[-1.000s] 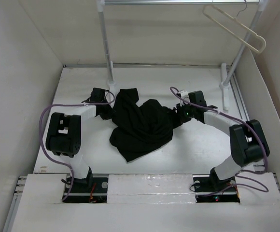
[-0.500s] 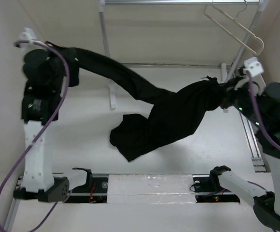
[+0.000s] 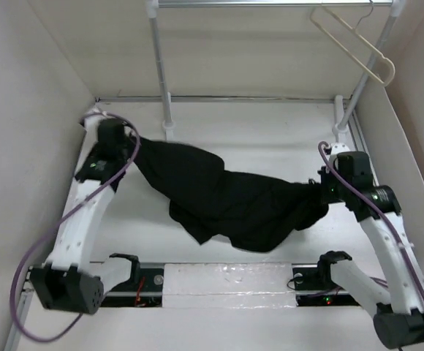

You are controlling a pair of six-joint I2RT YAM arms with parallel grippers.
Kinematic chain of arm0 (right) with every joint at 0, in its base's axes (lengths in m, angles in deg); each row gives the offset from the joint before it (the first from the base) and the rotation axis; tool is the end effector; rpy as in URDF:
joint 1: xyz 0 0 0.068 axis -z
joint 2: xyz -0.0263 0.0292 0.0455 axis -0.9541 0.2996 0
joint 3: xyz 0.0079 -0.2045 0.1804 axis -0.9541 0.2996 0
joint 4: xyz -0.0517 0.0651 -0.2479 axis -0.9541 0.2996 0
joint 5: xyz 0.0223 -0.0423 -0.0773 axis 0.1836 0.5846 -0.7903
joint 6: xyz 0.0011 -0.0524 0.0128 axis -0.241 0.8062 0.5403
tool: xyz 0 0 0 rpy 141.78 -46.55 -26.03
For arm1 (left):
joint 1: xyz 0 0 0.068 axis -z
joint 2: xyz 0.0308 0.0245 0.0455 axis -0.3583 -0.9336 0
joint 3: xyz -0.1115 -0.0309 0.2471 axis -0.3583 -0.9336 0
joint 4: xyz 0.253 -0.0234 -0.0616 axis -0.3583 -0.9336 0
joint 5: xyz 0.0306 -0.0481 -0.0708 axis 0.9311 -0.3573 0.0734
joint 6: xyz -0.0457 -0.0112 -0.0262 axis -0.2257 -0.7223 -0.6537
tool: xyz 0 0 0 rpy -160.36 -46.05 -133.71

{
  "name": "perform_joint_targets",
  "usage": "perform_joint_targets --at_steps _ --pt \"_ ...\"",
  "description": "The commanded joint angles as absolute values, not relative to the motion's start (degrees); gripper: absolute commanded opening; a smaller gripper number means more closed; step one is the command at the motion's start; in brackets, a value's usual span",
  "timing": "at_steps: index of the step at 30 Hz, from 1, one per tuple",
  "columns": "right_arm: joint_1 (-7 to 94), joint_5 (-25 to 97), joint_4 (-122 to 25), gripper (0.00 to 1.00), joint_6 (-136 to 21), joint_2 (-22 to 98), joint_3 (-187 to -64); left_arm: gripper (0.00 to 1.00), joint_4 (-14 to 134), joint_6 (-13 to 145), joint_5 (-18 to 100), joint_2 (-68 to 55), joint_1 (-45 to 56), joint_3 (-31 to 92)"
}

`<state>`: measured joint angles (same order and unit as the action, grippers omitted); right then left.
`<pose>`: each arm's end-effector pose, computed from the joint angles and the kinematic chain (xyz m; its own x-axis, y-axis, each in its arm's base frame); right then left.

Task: Place the trousers on the hanger
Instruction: Flatten out the trousers at the center of the board.

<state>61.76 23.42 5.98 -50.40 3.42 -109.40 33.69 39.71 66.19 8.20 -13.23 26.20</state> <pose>0.1428 0.0242 0.3445 -0.6599 -0.1269 -0.7406 -0.1277 0.9902 -0.0558 0.2314 -0.0210 0.3994 -0.1461 -0.5726 -0.8067 -0.3027 0.8022 -0.5146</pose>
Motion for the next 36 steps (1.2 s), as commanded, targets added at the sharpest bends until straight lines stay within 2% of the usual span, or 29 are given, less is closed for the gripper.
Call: perform_joint_targets --at_steps 1,6,8,9,10,11,12,13,14,15,18,20,21,22,23,24,27,29,32,34,35,36 --pt "66.93 22.25 5.21 0.0 -52.13 2.77 -109.33 0.0 34.87 36.49 69.6 6.27 -13.26 16.02" --pt "69.75 22.59 7.76 0.0 -51.94 6.74 -111.79 0.0 34.79 30.87 66.91 4.41 -13.79 4.69" --pt "69.75 21.98 7.49 0.0 -52.91 6.74 -111.44 0.21 32.16 29.28 66.45 6.68 -13.79 2.39" --pt "70.45 21.37 7.4 0.01 -52.83 7.08 -111.27 0.37 31.54 29.37 66.27 7.74 -13.79 1.08" --pt "70.98 21.19 7.4 0.06 -52.57 7.43 -111.53 0.59 30.66 29.63 66.97 10.45 -13.79 0.98" --pt "70.98 20.58 7.32 0.07 -51.87 7.79 -111.7 0.61 28.22 29.72 67.93 11.52 -13.79 1.5" --pt "70.98 17.61 7.14 0.13 -51.25 8.83 -112.75 0.68 26.28 30.41 70.29 13.88 -13.79 4.72" --pt "70.98 17.58 7.14 0.13 -51.16 8.84 -113.45 0.77 26.26 30.77 71.1 14.6 -13.79 4.75" --pt "70.98 17.06 7.31 0.22 -51.16 9.45 -114.51 0.88 25.13 31.38 71.71 14.96 -13.79 5.97" --pt "70.98 16.8 7.92 0.44 -49.16 11.03 -115.73 0.98 24.68 31.82 73.11 15.31 -13.79 8.07" --pt "69.06 18.89 6.71 0.75 -48.17 12.01 -118.9 0.99 25.11 33.32 76.37 13.39 -14.57 10.02" --pt "66.95 21.35 6.09 0.76 -47.73 12.19 -120.4 0.97 29.74 35.68 72.62 7.52 -21.93 10.38" --pt "65.81 25.1 4.08 0.65 -47.55 11.92 -120.32 0.95 30.99 35.96 66.51 4.62 -25.62 11.77" --pt "64.49 27.4 2.93 0.5 -47.29 11.22 -119.8 0.92 32.57 36.22 63.32 -1.33 -29.05 12.48" --pt "61.87 29.52 1.44 0.11 -47.2 10.87 -117.7 0.9 35.11 35.7 61.28 -4.26 -33.69 14.66" --pt "60.45 32.06 -2.4 0.0 -47.29 10.17 -115.94 0.89 36.09 35.61 60.3 -6.98 -34.35 15.99" --pt "56.75 33.58 -5.77 0.0 -47.38 9.2 -111.54 0.85 37.42 37.09 61.6 -17.53 -33.13 25.12" --pt "56.74 33.75 -6.31 0.0 -46.86 10.85 -110.57 0.85 34.01 37.54 63.36 -25.88 -31.64 33.18" --pt "58.41 34.54 -6.92 0.01 -46.67 13.41 -109.6 0.84 31.71 38.42 65.65 -35.03 -31.63 38.4" --pt "60.25 34.29 -8.41 0.08 -47.28 15.69 -108.29 0.81 31.79 39.56 65.83 -39.85 -31.63 40.52" --pt "61.22 34.2 -9.81 0.15 -48.16 16.31 -107.67 0.8 32.32 39.91 65.83 -41.1 -31.63 40.7" --pt "62.44 34.2 -11.74 0.36 -48.86 17.88 -107.31 0.79 32.58 40.09 65.57 -42.16 -31.63 41.22"
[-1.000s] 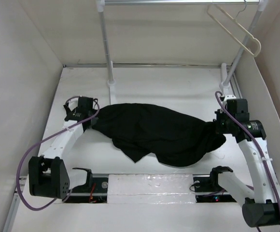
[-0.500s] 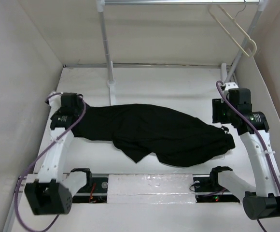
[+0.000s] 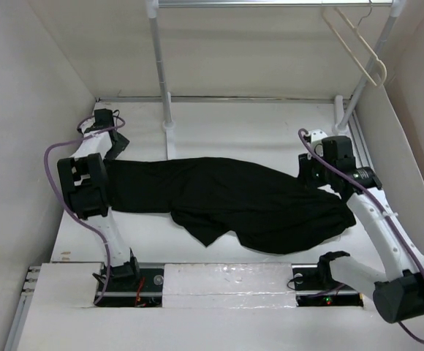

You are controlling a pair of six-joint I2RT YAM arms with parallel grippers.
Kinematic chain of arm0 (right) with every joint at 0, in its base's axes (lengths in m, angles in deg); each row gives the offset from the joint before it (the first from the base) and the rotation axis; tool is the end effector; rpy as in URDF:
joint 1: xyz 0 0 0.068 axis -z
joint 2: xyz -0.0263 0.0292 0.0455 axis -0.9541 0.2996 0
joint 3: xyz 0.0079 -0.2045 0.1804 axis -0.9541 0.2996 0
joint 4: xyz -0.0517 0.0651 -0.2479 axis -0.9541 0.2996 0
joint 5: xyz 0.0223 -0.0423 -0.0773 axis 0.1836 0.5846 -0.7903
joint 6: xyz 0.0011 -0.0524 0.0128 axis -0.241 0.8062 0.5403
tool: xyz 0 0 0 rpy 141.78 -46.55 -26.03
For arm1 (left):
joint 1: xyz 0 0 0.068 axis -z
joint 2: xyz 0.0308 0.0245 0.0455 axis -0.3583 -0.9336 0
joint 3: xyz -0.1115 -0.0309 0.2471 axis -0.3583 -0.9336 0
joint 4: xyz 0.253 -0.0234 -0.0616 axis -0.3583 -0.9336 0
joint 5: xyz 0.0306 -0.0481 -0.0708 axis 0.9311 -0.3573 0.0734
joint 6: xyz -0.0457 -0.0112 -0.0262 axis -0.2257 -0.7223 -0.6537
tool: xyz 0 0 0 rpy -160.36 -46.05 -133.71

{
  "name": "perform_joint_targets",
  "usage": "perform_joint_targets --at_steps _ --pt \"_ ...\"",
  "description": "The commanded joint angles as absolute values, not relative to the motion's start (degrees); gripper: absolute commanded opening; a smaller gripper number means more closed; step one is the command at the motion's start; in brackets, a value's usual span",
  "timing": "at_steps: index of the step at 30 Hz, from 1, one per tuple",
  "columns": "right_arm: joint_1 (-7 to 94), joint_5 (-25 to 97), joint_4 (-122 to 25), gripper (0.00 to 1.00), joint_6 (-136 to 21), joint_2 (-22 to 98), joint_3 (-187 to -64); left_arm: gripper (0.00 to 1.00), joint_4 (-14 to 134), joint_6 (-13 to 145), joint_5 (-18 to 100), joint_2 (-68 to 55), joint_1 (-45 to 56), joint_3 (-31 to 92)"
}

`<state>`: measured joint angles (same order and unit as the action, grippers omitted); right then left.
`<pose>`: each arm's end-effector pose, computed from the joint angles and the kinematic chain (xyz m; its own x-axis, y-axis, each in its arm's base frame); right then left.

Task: Place the trousers on the hanger
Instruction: Flatten out the trousers at the center of the board.

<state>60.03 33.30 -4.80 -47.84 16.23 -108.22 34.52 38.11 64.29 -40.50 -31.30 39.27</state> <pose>0.2026 0.0483 0.3178 -0.6820 -0.1982 -0.7040 -0.3093 0.9504 0.0321 0.4104 0.0841 0.2091 -0.3923 -0.6952 -0.6023 -0.7512 0.6200 -0.2264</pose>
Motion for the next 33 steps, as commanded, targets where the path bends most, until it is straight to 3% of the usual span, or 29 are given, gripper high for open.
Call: perform_joint_targets --at_steps 1,2,3,8,9,11,13,15,21,22,23,24,26,33 --pt "64.63 33.59 -12.98 0.46 -50.35 18.77 -106.53 0.77 33.37 40.35 65.13 -44.08 -31.63 41.32" --pt "65.96 33.32 -14.38 0.59 -52.11 19.73 -105.91 0.75 33.99 40.7 64.69 -44.71 -31.63 41.32" --pt "67.36 33.32 -17.09 0.63 -52.91 21.05 -105.56 0.71 34.43 40.88 64.34 -45.24 -31.63 41.23" --pt "77.91 33.76 -23.35 0.7 -57.21 33.0 -102.83 0.69 36.8 42.81 63.81 -47.97 -31.63 42.19" --pt "77.93 31.93 -25.8 0.72 -57.39 34.15 -102.74 0.58 37.07 42.99 63.72 -48.4 -31.63 42.37" --pt "78.63 34.0 -30.01 0.76 -56.79 38.17 -102.04 0.48 37.33 42.99 63.81 -49.55 -31.63 42.37" --pt "76.71 40.95 -31.55 0.77 -54.87 42.57 -104.13 0.24 37.42 42.64 63.02 -50.34 -32.16 42.11" --pt "70.41 38.96 -28.38 0.78 -52.92 48.29 -108.08 0.0 38.29 42.99 62.41 -50.08 -32.69 41.67" --pt "67.99 37.98 -36.25 0.82 -56.16 53.3 -106.26 0.0 35.93 43.17 61.97 -51.57 -33.92 44.13" --pt "67.99 38.15 -36.54 0.79 -56.51 54.45 -107.04 0.0 36.1 43.43 62.14 -51.31 -33.92 44.13" --pt "68.69 37.02 -33.76 0.29 -55.47 57.33 -110.61 0.0 35.32 43.17 62.4 -51.13 -33.92 44.91" --pt "68.7 37.01 -33.73 0.28 -55.46 57.36 -110.65 0.0 35.31 43.17 62.4 -51.13 -33.92 44.92" --pt "67.99 35.78 -33.03 0.0 -55.46 55.53 -112.14 0.0 34.78 42.56 62.06 -50.35 -33.92 45.53" --pt "59.75 23.14 -25.49 0.0 -54.06 29.7 -115.65 0.0 33.73 39.49 62.32 -43.67 -34.97 46.59"
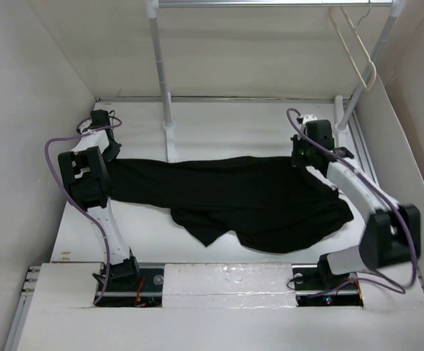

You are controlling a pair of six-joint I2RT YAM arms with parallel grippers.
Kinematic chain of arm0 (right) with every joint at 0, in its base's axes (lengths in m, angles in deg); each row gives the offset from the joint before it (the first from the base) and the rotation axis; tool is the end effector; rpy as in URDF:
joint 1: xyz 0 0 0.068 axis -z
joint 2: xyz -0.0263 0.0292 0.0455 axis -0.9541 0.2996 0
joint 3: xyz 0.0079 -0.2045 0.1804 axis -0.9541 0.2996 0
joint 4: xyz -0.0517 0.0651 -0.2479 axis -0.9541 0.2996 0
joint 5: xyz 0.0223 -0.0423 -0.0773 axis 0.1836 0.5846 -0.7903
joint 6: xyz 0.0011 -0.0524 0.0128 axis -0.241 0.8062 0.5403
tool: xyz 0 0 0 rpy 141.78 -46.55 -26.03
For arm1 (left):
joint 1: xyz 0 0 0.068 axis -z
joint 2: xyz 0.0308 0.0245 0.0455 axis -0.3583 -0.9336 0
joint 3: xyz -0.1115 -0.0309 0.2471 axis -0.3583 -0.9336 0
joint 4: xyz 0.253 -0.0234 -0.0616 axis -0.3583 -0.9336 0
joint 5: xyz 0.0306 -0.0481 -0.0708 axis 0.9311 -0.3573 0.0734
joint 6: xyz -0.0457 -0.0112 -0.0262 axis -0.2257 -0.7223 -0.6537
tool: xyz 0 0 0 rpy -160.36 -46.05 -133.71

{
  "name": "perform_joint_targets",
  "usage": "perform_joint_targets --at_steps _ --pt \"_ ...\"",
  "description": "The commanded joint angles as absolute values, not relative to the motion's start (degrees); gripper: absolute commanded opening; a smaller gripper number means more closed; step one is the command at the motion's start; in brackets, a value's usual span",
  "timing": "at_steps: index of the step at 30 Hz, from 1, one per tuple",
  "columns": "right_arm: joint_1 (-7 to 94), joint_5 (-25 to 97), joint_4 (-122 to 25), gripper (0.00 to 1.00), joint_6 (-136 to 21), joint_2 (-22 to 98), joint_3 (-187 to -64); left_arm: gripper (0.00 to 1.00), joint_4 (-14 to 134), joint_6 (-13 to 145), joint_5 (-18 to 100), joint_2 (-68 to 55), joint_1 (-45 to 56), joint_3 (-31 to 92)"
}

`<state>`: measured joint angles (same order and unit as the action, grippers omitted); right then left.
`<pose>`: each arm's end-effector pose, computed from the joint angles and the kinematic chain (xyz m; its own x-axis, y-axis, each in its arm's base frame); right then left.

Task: Place the trousers on the hanger
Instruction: Flatten out the trousers at the center of the board.

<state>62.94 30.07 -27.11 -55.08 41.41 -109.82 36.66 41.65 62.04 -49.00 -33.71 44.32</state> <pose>0.3128 0.0542 0.2486 -0.7305 -0.0421 -0.6817 -0.1315 0.9881 0.0799 0.4356 0.1064 0.1768 -0.4352 -0.6849 -0.5844 -0.7407 0.6413 -0.2000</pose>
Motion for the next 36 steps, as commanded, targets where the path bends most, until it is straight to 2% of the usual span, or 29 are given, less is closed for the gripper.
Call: perform_joint_targets --at_steps 1,9,13,16,21,24,28,31,32,36 --pt "58.86 22.08 -23.47 0.0 -53.8 27.15 -116.44 0.0 33.64 38.78 61.97 -41.23 -34.97 46.42" --pt "51.74 12.69 -6.95 0.0 -57.13 6.59 -116.71 0.0 35.66 35.79 61.34 -25.74 -35.5 42.72" --pt "49.1 8.19 -0.78 0.0 -61.43 -0.28 -119.26 0.0 36.28 35.69 62.76 -19.24 -36.03 41.58" --pt "49.1 6.16 2.47 0.0 -62.14 -0.13 -124.43 0.0 34.79 36.31 62.84 -18.87 -36.55 42.81" --pt "48.57 4.67 5.39 0.0 -62.93 3.57 -132.27 0.0 33.73 37.63 65.3 -19.75 -36.55 42.64" --pt "48.39 4.83 -0.12 0.0 -61.19 8.12 -127.64 0.0 35.39 37.72 65.04 -21.07 -36.55 41.84" --pt "51.11 5.98 -14.71 0.0 -57.41 18.93 -119.36 0.0 33.82 37.19 64.95 -30.46 -36.55 45.79" --pt "56.28 10.63 -25.44 0.0 -56.0 29.3 -118.73 0.0 31.81 37.45 64.51 -38.81 -36.55 52.81" --pt "57.09 11.25 -30.25 0.0 -55.21 32.02 -119.61 0.0 31.27 37.63 64.34 -41.0 -36.55 58.57" --pt "59.2 10.65 -31.28 0.0 -53.71 48.54 -132.94 0.0 25.74 39.39 64.17 -54.28 -35.76 75.31"
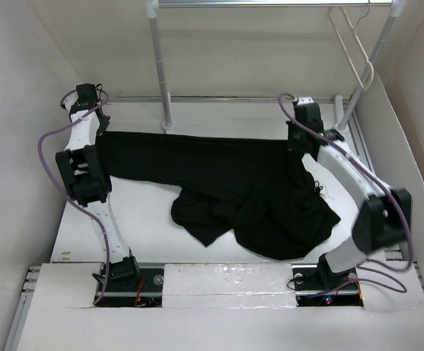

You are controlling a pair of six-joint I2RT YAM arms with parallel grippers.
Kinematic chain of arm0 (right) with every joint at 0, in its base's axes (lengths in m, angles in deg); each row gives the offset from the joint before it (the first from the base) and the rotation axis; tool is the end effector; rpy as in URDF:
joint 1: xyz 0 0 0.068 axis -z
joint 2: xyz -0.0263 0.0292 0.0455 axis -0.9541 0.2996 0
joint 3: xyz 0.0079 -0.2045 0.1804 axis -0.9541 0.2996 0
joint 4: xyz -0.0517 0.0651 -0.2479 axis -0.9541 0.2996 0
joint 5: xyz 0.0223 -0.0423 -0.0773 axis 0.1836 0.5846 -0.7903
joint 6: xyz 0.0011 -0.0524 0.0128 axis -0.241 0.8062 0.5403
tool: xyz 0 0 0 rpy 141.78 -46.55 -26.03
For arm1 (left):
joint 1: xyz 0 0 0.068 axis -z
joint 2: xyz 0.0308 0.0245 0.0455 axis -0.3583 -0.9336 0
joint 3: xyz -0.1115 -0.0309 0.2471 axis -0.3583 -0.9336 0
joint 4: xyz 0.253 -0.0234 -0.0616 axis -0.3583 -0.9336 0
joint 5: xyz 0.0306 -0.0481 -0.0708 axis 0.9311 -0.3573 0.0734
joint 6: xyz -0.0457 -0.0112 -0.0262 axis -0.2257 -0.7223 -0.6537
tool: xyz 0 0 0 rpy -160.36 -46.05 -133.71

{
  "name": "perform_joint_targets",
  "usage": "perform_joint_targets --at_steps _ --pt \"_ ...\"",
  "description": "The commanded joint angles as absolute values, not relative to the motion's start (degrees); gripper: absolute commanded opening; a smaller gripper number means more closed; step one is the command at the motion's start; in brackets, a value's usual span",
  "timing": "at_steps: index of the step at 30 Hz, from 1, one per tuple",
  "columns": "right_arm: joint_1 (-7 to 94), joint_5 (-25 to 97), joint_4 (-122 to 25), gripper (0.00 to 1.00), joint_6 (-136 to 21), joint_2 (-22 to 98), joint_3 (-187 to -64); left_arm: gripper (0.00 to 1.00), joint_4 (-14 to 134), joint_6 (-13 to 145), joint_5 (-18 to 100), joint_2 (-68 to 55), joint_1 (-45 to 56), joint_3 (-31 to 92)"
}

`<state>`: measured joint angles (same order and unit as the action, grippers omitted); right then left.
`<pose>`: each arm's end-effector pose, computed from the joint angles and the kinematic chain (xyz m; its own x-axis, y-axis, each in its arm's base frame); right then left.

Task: Place the trousers on the hanger
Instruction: Flatten out the trousers at the center of the board.

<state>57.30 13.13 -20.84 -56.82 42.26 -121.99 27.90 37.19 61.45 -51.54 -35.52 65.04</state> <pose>0.3225 0.0784 0.3062 -0.6446 -0.0649 -0.7617 0.0038 0.9961 -0.0880 0.4681 0.1291 0.2612 -0.2603 -0.7217 -0.6414 -0.7387 0.5766 -0.3491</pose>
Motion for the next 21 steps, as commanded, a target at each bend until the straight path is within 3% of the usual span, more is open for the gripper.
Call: perform_joint_targets --at_steps 1,3,4,5,7,8,9,11,13,14,15,16,17,18,21 --pt "59.2 9.86 -30.49 0.0 -53.27 55.27 -136.19 0.0 28.17 39.47 62.86 -54.56 -35.76 74.81" --pt "60.6 9.06 -28.38 0.0 -53.53 60.59 -144.72 0.0 29.94 39.38 58.64 -55.78 -35.76 73.05" --pt "60.61 8.97 -27.76 0.01 -54.31 63.83 -146.84 0.05 30.3 40.0 57.58 -55.96 -35.24 73.31" --pt "61.22 9.14 -27.14 0.15 -54.76 64.65 -148.77 0.13 30.04 40.79 56.87 -56.31 -35.23 74.53" --pt "61.23 10.11 -29.32 0.39 -53.72 64.48 -151.25 0.42 29.08 43.77 57.65 -55.53 -34.53 75.94" --pt "61.23 11.51 -30.64 0.69 -53.27 63.7 -151.43 0.59 29.16 44.65 58.44 -54.4 -34.01 75.86" --pt "61.23 14.48 -29.87 0.83 -52.83 63.43 -152.91 0.78 29.07 45.01 58.01 -51.86 -34.0 75.16" --pt "60.7 15.12 -23.84 0.91 -52.21 61.51 -153.89 0.79 28.63 44.66 57.57 -48.16 -34.0 70.18" --pt "59.13 16.61 -22.22 0.9 -53.08 58.17 -148.41 0.76 31.6 44.92 57.66 -39.56 -31.55 62.97" --pt "58.6 17.66 -24.13 0.73 -53.53 55.63 -144.18 0.71 32.66 45.36 59.31 -36.14 -30.06 54.5" --pt "57.89 18.54 -25.54 0.56 -54.14 49.25 -139.26 0.55 33.28 45.54 60.37 -29.23 -28.22 50.15" --pt "56.67 19.07 -27.12 0.36 -55.36 45.88 -129.64 0.46 34.77 45.89 60.73 -25.94 -23.59 45.76" --pt "56.13 20.12 -29.14 0.02 -55.64 42.54 -125.28 0.38 34.78 45.98 61.26 -22.69 -20.94 37.45" --pt "55.43 21.26 -29.59 0.0 -55.64 39.29 -121.41 0.15 34.09 45.28 62.22 -16.65 -18.12 33.79" --pt "52.01 23.21 -28.47 0.0 -56.16 28.21 -110.23 0.06 30.76 41.16 62.67 -6.88 -5.74 20.43"
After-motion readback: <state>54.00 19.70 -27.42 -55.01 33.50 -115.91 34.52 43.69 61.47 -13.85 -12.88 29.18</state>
